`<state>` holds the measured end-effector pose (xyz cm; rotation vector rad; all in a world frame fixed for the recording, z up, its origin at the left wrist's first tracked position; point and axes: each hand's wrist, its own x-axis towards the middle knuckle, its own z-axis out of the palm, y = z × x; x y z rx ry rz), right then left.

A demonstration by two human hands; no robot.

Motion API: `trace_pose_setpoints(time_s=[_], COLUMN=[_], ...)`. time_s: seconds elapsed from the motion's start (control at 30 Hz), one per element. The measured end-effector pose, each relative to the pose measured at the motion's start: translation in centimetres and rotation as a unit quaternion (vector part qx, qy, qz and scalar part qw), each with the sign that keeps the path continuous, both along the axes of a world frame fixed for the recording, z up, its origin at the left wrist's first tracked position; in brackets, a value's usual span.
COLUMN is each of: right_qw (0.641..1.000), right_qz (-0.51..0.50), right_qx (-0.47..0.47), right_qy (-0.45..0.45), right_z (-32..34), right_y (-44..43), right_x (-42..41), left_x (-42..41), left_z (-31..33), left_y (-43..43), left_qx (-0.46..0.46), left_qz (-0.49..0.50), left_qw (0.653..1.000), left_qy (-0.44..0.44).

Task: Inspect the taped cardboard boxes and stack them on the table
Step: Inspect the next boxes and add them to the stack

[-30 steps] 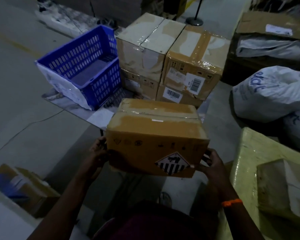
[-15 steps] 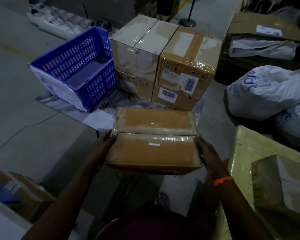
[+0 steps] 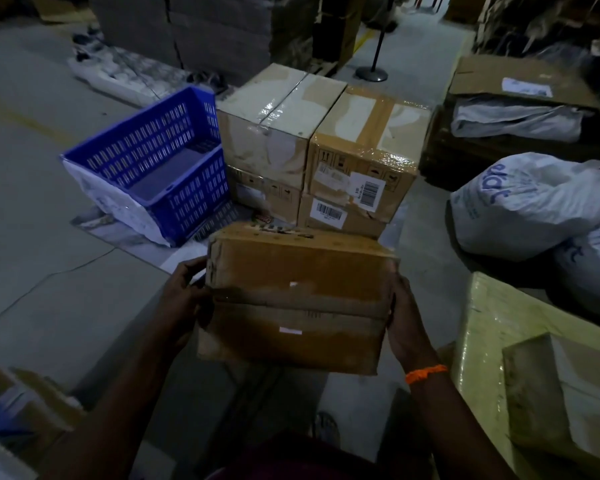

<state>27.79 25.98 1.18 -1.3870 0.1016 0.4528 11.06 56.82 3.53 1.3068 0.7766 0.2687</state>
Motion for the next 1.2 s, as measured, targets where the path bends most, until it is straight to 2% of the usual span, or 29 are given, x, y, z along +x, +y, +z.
trace_pose_setpoints(time_s=[0.07,0.23,0.5,0.83,0.9,0.97,1.03,1.07,1.1,1.17,1.2], right_qw=[1.000,0.998,0.997,0.977,0.951,0.886,0.815,0.796,0.796,0.800,0.784], right_qz=[-0.016,-0.044,-0.038,-0.034,-0.031,-0.023,-0.004,0.020,0.056,0.173,0.230], right_qx=[0.007,0.008,-0.070,-0.192,-0.281,-0.410,-0.475,-0.468,-0.437,-0.377,-0.370], right_qy=[-0.024,-0.044,-0.009,-0.087,-0.129,-0.216,-0.333,-0.384,-0.416,-0.433,-0.442], right_z=[0.3,0.0,-2.6,-3.2,-2.9,-2.0,-1.2,-0.5,0.2,1.1,1.4], right_y=[-0.4,-1.8,-5.3,-4.1,-3.5,-2.6,-1.3,-0.4,0.9,3.7,5.2], right_x=[-0.1,-0.4,-2.4,-1.9,-1.8,-1.9,-2.1,-2.4,-2.8,-4.1,-4.5], left_x=[-0.3,-1.3,-1.5,-1.2,-1.2,-1.3,-1.4,-1.4,-1.5,-1.6,-1.6], left_z=[0.1,-2.1,-5.0,-5.6,-5.6,-5.6,-5.4,-5.2,-5.2,-5.2,-5.2], left_y=[0.0,-0.3,-3.1,-3.7,-4.0,-4.4,-5.1,-5.4,-5.6,-5.9,-5.9], left_qx=[-0.015,-0.127,-0.042,-0.026,-0.033,-0.044,-0.052,-0.059,-0.066,-0.076,-0.081], left_qz=[-0.001,0.035,-0.060,-0.021,-0.009,0.000,0.000,-0.002,-0.003,-0.002,0.000], left_qw=[1.000,0.991,0.997,0.999,0.999,0.999,0.998,0.998,0.997,0.997,0.996], left_qy=[-0.013,-0.036,0.020,0.021,0.023,0.030,0.034,0.034,0.035,0.034,0.032])
